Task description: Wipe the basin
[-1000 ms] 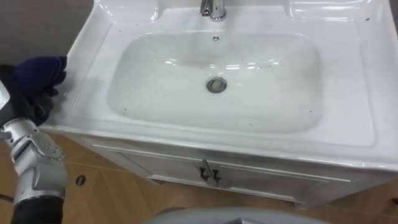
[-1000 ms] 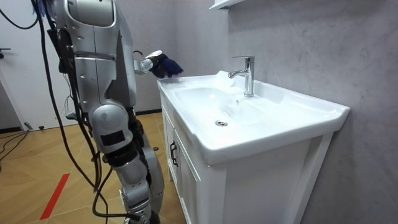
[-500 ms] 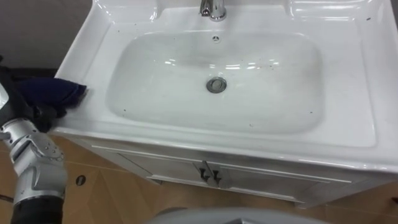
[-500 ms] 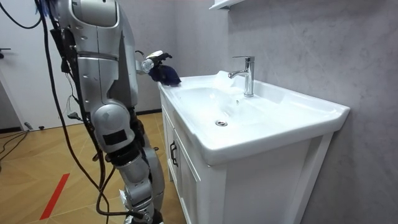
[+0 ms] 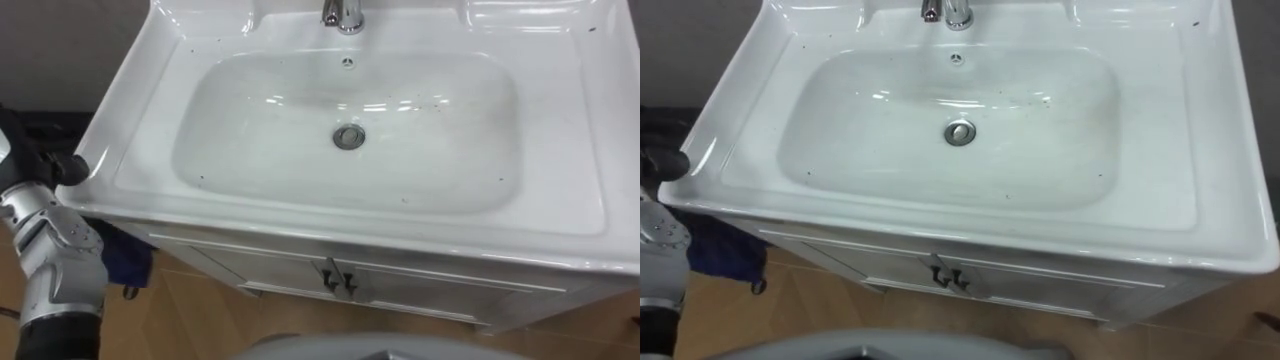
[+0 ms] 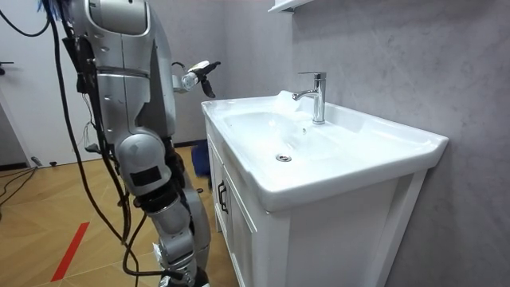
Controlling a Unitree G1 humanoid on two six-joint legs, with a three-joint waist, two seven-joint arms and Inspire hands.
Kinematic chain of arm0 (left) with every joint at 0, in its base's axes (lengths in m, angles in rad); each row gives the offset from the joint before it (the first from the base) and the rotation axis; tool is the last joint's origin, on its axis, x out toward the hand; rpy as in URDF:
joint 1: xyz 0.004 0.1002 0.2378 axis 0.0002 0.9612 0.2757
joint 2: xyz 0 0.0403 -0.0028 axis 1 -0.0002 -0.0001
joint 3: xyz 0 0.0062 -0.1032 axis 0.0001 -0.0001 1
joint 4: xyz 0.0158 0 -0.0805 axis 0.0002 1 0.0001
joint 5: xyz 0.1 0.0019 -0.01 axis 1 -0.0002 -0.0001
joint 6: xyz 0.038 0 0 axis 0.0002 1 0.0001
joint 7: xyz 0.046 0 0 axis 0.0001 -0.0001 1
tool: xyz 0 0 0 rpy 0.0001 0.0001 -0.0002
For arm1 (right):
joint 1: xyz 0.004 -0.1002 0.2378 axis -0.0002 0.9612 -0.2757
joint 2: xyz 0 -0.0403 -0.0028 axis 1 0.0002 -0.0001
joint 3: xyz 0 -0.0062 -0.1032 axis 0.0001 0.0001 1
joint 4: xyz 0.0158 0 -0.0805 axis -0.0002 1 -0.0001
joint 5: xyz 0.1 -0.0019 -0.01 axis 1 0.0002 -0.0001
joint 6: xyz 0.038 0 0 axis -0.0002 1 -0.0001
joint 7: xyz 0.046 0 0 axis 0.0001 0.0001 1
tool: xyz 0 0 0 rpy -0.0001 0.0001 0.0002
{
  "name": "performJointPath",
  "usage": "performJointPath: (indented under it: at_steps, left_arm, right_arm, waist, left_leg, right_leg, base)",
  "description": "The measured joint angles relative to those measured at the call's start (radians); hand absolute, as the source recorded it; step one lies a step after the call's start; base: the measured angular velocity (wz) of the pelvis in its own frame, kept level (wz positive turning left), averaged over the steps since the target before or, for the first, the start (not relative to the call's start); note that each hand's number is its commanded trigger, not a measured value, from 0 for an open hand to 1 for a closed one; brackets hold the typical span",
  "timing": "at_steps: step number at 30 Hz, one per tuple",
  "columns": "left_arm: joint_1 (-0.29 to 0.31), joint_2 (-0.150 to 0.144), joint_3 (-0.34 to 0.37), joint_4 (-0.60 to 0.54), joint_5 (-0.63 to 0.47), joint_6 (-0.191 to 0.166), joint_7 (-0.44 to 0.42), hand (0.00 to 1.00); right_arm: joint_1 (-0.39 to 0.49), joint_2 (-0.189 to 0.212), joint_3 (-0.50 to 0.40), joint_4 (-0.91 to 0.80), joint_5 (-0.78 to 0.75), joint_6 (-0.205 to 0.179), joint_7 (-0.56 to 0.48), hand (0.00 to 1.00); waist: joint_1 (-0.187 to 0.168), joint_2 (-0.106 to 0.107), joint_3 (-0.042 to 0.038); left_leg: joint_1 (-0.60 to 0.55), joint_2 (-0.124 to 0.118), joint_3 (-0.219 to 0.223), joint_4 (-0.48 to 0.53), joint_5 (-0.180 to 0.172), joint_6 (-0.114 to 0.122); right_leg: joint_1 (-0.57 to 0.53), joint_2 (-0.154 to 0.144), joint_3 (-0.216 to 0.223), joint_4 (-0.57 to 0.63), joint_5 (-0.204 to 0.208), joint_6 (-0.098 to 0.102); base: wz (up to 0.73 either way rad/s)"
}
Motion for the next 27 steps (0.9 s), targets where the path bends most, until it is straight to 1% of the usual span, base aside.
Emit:
performJointPath:
  at_steps: [4,9,12,15,17,18,19,20,21,22,23,24,25,26,27]
  left_arm:
    - [0.000,0.000,0.000,-0.006,-0.009,-0.020,0.000,0.00]
    - [0.000,0.000,0.000,-0.006,-0.010,-0.026,0.000,0.00]
    - [0.000,0.000,0.000,-0.028,-0.040,-0.034,0.003,0.00]
    - [0.000,0.000,0.000,-0.064,-0.081,-0.047,0.038,0.00]
    - [0.000,0.000,0.001,-0.093,-0.135,-0.063,0.071,0.00]
    - [0.000,0.000,0.001,-0.101,-0.150,-0.067,0.083,0.00]
    - [0.000,0.000,0.002,-0.120,-0.186,-0.077,0.102,0.00]
    - [0.000,0.000,0.009,-0.136,-0.246,-0.102,0.124,0.00]
    - [0.000,0.000,0.019,-0.146,-0.278,-0.111,0.133,0.00]
    - [0.000,0.000,0.042,-0.166,-0.337,-0.125,0.162,0.00]
    - [0.000,0.000,0.077,-0.182,-0.392,-0.141,0.205,0.00]
    - [0.000,0.000,0.094,-0.188,-0.421,-0.147,0.228,0.00]
    - [0.000,0.000,0.125,-0.199,-0.473,-0.152,0.273,0.00]
    - [0.001,0.000,0.162,-0.200,-0.532,-0.166,0.307,0.00]
    - [0.001,0.000,0.181,-0.200,-0.564,-0.173,0.319,0.00]
  right_arm:
    - [-0.002,0.000,0.000,-0.001,0.000,-0.006,-0.001,0.00]
    - [-0.001,0.000,-0.001,-0.002,0.000,-0.013,-0.001,0.00]
    - [0.000,0.001,-0.001,-0.005,0.000,-0.013,-0.001,0.00]
    - [0.001,0.001,0.000,-0.018,0.000,-0.013,-0.008,0.00]
    - [0.003,0.002,0.000,-0.022,0.001,-0.014,-0.014,0.00]
    - [0.005,0.003,0.000,-0.021,0.002,-0.014,-0.014,0.00]
    - [-0.001,0.004,0.000,-0.022,0.003,-0.016,-0.015,0.00]
    - [0.002,0.004,-0.002,-0.020,0.013,-0.019,-0.020,0.00]
    - [0.004,0.004,-0.002,-0.020,0.022,-0.020,-0.025,0.00]
    - [0.010,0.004,-0.001,-0.021,0.035,-0.023,-0.036,0.00]
    - [0.011,0.004,0.000,-0.020,0.035,-0.022,-0.048,0.00]
    - [0.012,0.004,0.000,-0.020,0.035,-0.022,-0.053,0.00]
    - [0.016,0.003,0.001,-0.019,0.036,-0.023,-0.062,0.00]
    - [0.017,0.004,0.000,-0.021,0.037,-0.022,-0.070,0.00]
    - [0.020,0.005,-0.001,-0.024,0.037,-0.022,-0.071,0.00]
  waist:
    - [-0.003,0.000,-0.0001]
    - [-0.013,0.000,0.0002]
    - [-0.014,0.001,-0.0008]
    - [-0.011,0.003,-0.0022]
    - [-0.011,0.006,-0.0041]
    - [-0.011,0.005,-0.0029]
    - [-0.009,0.005,-0.0034]
    - [0.001,0.007,-0.0043]
    - [0.007,0.010,-0.0063]
    - [0.020,0.009,-0.0058]
    - [0.031,0.012,-0.0076]
    - [0.036,0.011,-0.0067]
    - [0.044,0.011,-0.0072]
    - [0.050,0.013,-0.0084]
    - [0.054,0.014,-0.0088]
  left_leg:
    - [0.000,0.000,0.000,-0.001,0.000,0.000]
    - [0.000,0.000,0.000,-0.002,0.000,0.000]
    - [0.000,0.000,-0.005,-0.002,0.000,0.000]
    - [0.000,-0.001,-0.001,-0.003,0.000,0.000]
    - [0.000,-0.001,-0.003,-0.004,0.000,0.000]
    - [0.000,-0.001,-0.005,-0.004,0.000,0.000]
    - [-0.001,-0.002,-0.010,-0.004,0.000,0.000]
    - [-0.002,-0.003,-0.018,-0.004,0.000,0.000]
    - [-0.002,-0.003,-0.017,-0.004,0.000,0.000]
    - [-0.001,-0.003,-0.016,-0.003,0.000,0.000]
    - [0.001,-0.003,-0.015,-0.003,0.000,0.000]
    - [0.002,-0.003,-0.016,-0.003,0.000,0.000]
    - [0.003,-0.003,-0.016,-0.003,0.000,0.000]
    - [0.003,-0.005,-0.018,-0.004,0.000,0.000]
    - [0.004,-0.005,-0.018,-0.006,0.000,0.000]
  right_leg:
    - [0.000,0.000,0.000,0.000,0.000,0.000]
    - [0.000,0.000,0.000,0.000,0.000,0.000]
    - [0.000,0.000,0.001,0.000,0.000,0.000]
    - [-0.001,0.000,0.001,0.000,0.000,0.000]
    - [0.001,0.000,-0.003,-0.001,0.000,0.000]
    - [0.002,0.001,-0.004,-0.001,0.000,0.000]
    - [0.002,0.001,-0.011,-0.001,0.000,0.000]
    - [0.001,0.001,-0.011,-0.001,0.000,0.000]
    - [0.001,0.001,-0.010,-0.001,0.000,0.000]
    - [0.001,0.001,-0.006,-0.001,0.000,0.000]
    - [0.001,0.002,-0.002,-0.001,0.000,0.000]
    - [0.001,0.002,-0.001,-0.001,0.000,0.000]
    - [0.002,0.003,-0.002,-0.001,0.000,0.000]
    - [0.004,0.001,-0.009,-0.002,0.000,0.001]
    - [0.004,-0.001,-0.011,-0.001,-0.001,0.001]
  base:
    - [0.00]
    - [0.00]
    - [0.00]
    - [0.00]
    - [0.04]
    - [0.08]
    - [0.06]
    - [0.03]
    - [0.00]
    - [-0.06]
    - [-0.07]
    - [-0.06]
    - [0.00]
    - [0.04]
    - [0.06]
